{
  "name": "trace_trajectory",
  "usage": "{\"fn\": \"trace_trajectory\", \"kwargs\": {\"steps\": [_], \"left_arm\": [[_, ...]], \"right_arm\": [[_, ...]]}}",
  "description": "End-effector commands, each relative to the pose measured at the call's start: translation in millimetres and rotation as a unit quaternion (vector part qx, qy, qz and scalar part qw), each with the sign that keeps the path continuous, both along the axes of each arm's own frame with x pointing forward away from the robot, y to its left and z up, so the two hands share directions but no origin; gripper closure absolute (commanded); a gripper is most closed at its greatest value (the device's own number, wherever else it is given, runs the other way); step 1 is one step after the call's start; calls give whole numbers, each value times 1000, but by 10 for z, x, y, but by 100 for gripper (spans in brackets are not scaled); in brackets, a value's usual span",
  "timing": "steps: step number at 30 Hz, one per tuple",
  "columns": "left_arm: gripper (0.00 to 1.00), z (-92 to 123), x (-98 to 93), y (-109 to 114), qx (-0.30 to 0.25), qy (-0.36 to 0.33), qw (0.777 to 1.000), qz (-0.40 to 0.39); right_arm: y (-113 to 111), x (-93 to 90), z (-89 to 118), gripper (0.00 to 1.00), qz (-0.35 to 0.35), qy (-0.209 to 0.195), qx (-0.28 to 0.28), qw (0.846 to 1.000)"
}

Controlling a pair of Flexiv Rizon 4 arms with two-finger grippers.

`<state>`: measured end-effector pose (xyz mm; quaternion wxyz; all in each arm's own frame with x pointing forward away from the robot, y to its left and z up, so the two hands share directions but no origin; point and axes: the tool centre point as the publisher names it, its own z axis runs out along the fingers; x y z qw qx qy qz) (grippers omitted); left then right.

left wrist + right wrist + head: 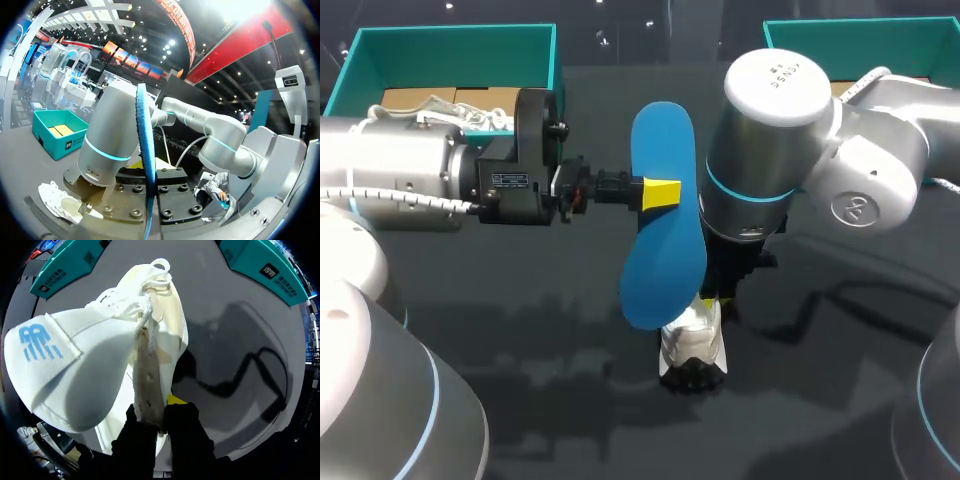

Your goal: Take the shoe out of the shoebox, open the shoe tongue, remove and reinsert the insole, then place the shoe into the shoebox

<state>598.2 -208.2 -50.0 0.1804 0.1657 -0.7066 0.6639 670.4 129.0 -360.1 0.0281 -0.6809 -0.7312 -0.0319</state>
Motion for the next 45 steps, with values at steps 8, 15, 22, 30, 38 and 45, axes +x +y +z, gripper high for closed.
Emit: {"fn": "trace_trajectory", "kwargs": {"steps": [8, 15, 22, 30, 38, 45], "left_arm": [[100, -11, -4, -16, -1, 0, 1000, 1], [100, -11, -4, -16, -1, 0, 1000, 1], [100, -11, -4, -16, -1, 0, 1000, 1], [100, -11, -4, -16, -1, 0, 1000, 1], [100, -11, -4, -16, -1, 0, 1000, 1], [100, -11, -4, -16, -1, 0, 1000, 1]], "right_arm": [[9, 23, -228, 100, -9, 21, 14, 1000], [-14, 19, -245, 67, -20, 26, 18, 999], [-51, 28, -110, 0, -31, 29, 25, 999], [-212, 50, 386, 0, 1, 29, 86, 996], [-212, 50, 386, 0, 1, 29, 86, 996], [-322, 140, 616, 0, -13, 32, 180, 983]]}}
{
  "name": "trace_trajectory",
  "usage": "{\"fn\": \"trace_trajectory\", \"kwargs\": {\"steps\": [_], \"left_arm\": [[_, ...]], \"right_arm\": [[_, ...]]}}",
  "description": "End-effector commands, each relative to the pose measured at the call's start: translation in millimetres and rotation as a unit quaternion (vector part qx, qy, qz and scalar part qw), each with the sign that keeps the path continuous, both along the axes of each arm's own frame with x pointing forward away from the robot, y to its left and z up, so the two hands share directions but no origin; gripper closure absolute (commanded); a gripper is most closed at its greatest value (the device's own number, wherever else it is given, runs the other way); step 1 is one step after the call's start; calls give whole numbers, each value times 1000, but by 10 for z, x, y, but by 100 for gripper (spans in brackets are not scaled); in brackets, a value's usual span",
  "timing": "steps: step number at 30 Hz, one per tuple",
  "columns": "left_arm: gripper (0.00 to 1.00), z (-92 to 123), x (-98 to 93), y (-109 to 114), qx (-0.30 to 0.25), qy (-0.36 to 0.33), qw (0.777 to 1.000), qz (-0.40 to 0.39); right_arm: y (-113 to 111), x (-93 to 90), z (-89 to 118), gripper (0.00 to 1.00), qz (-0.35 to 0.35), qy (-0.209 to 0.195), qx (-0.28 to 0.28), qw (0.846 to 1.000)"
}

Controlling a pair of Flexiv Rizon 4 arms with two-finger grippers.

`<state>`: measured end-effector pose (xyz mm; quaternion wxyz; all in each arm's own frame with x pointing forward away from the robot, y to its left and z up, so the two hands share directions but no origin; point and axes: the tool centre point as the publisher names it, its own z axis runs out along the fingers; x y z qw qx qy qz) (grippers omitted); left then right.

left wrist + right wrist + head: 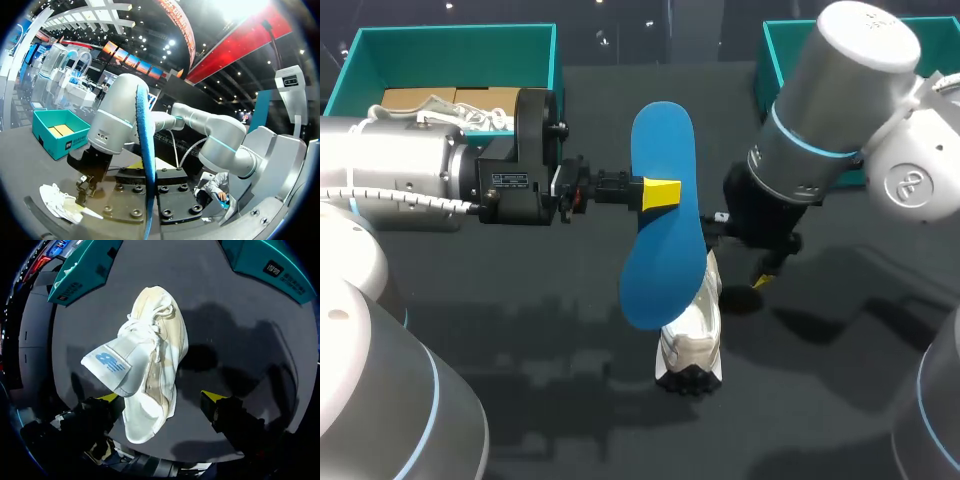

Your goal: Take the shoe out of the shoebox, open the shoe tongue, remove and reinsert the insole, then place the shoe into the shoebox

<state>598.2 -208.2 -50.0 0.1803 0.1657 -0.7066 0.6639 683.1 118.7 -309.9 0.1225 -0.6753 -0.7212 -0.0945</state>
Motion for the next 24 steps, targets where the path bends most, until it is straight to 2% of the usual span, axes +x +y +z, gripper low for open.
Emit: {"fn": "trace_trajectory", "kwargs": {"steps": [1, 4, 9, 13, 19, 21, 24], "left_arm": [[100, -11, -4, -16, -1, 0, 1000, 1], [100, -11, -4, -16, -1, 0, 1000, 1], [100, 2, 34, -5, 1, -19, 1000, 5], [100, 61, 124, 35, -3, -70, 997, 11], [100, 158, 269, 89, 5, -194, 981, 1], [100, 160, 305, 100, 10, -244, 970, -8], [100, 120, 350, 125, 16, -324, 945, -29]], "right_arm": [[-240, 34, 170, 0, -16, 18, 74, 997], [-335, 89, 317, 0, -32, 38, 115, 992], [-397, 146, 553, 0, -23, 55, 212, 975], [-394, 148, 585, 0, -25, 56, 209, 976], [-394, 148, 585, 0, -25, 56, 209, 976], [-394, 148, 585, 0, -25, 56, 209, 976], [-431, 194, 701, 0, -35, 67, 243, 967]]}}
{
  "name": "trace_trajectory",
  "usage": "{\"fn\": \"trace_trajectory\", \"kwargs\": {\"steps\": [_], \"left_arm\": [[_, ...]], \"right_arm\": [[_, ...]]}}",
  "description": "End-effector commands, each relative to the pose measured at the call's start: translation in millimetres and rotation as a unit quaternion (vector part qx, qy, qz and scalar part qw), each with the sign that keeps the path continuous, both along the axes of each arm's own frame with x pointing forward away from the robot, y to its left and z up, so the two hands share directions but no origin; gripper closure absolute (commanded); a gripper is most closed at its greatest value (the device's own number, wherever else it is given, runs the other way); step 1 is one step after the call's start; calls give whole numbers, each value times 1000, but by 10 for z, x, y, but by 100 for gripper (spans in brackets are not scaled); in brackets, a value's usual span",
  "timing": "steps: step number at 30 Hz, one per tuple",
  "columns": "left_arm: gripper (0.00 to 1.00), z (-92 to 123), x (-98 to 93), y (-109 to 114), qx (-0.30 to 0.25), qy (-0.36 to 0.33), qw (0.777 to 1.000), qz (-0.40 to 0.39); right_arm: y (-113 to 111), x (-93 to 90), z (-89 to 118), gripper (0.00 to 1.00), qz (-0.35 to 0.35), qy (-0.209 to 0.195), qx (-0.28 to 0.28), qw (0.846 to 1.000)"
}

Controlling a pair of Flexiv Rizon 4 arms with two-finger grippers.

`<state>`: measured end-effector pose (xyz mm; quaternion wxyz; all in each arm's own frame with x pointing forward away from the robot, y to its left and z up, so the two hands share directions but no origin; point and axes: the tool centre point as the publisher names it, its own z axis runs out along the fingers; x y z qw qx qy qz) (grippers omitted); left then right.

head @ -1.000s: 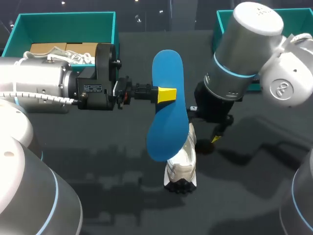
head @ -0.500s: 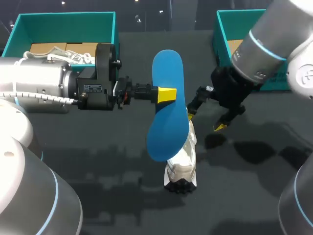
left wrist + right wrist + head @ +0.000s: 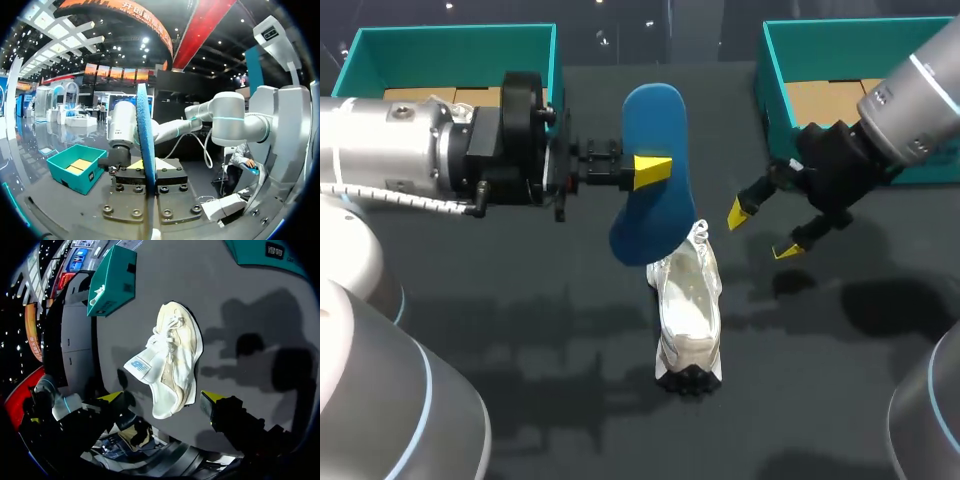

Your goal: Take the shoe out of the shoebox, open the shoe tongue, remove and reinsert the insole, then place the shoe into the shoebox

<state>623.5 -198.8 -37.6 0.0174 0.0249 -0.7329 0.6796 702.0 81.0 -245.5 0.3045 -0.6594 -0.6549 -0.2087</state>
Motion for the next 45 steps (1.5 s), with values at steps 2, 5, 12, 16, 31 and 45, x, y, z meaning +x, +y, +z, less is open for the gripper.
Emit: {"fn": "trace_trajectory", "kwargs": {"steps": [2, 5, 12, 16, 31, 45], "left_arm": [[100, -43, 144, 39, 24, -163, 986, -34], [100, -80, 214, 50, 14, -241, 970, -35], [100, -104, 237, 54, 9, -291, 956, -30], [100, -104, 237, 54, 9, -291, 956, -30], [100, -472, 406, -68, 26, -572, 818, -55], [100, -790, 521, -176, 3, -638, 769, -46]], "right_arm": [[-73, 37, 130, 0, -11, 11, 49, 999], [-78, 90, 262, 0, -20, 21, 106, 994], [-72, 132, 392, 0, -24, 17, 136, 990], [-72, 132, 392, 0, -24, 17, 136, 990], [-62, 300, 747, 0, -59, 38, 223, 972], [-28, 366, 825, 0, -81, 36, 258, 962]]}}
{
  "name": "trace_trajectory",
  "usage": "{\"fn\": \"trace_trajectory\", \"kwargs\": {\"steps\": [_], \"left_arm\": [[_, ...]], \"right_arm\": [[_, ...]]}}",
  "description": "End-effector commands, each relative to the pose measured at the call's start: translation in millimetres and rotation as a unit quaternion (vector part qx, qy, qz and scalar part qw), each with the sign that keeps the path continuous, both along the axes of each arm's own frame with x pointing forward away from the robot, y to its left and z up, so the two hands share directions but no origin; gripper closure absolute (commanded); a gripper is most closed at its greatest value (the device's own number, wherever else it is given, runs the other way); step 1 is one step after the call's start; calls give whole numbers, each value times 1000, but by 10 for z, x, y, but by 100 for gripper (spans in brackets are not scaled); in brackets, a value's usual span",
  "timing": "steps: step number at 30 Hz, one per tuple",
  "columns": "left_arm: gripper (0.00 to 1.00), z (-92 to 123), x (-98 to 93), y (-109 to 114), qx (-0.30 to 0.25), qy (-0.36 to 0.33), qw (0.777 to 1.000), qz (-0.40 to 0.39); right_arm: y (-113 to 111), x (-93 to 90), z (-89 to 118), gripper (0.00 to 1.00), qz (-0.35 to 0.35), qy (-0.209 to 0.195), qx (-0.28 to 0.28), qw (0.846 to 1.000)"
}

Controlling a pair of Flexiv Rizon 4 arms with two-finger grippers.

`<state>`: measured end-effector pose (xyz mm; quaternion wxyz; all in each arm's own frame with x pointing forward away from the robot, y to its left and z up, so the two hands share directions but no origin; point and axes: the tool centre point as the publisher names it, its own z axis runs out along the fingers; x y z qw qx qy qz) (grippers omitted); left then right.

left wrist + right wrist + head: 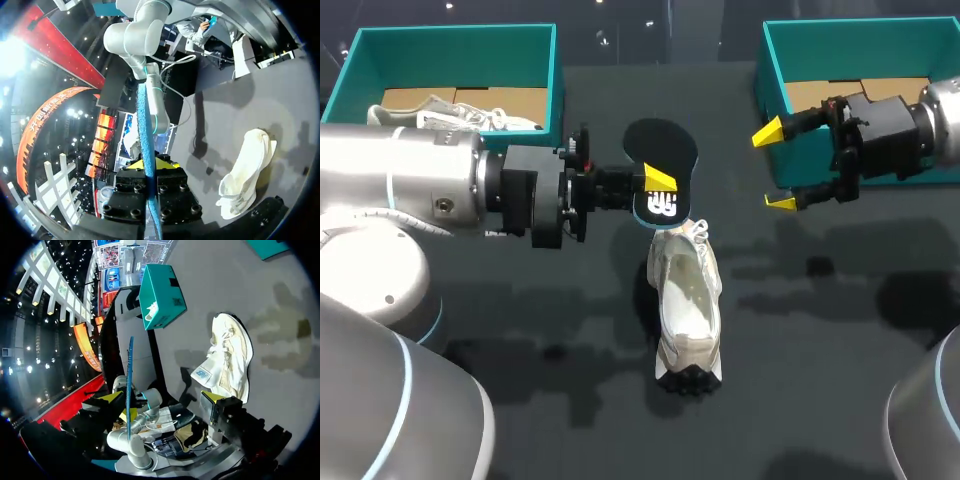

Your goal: Take the shoe out of the shoebox, open the shoe tongue, remove and reinsert the insole, then place the shoe into the shoebox

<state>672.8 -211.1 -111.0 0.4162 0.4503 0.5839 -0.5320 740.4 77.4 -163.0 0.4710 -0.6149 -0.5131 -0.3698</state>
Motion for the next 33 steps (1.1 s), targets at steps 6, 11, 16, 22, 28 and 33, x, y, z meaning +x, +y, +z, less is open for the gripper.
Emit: {"fn": "trace_trajectory", "kwargs": {"steps": [6, 11, 16, 22, 28, 33], "left_arm": [[100, -56, 28, -53, -10, -4, 1000, 0], [100, -237, 161, -169, -19, -54, 998, 13], [100, -345, 317, -274, -30, -95, 995, 16], [100, -383, 443, -340, -41, -108, 993, 20], [100, -413, 485, -379, -41, -122, 991, 27], [100, -437, 484, -413, -34, -136, 990, 26]], "right_arm": [[9, -18, 0, 0, -2, 0, -1, 1000], [126, 74, 96, 0, -12, -10, 30, 999], [281, 156, 175, 0, 2, -30, 38, 999], [441, 200, 119, 0, 14, -41, 53, 998], [537, 207, 18, 0, 10, -44, 76, 996], [590, 191, 10, 0, 4, -51, 89, 995]]}}
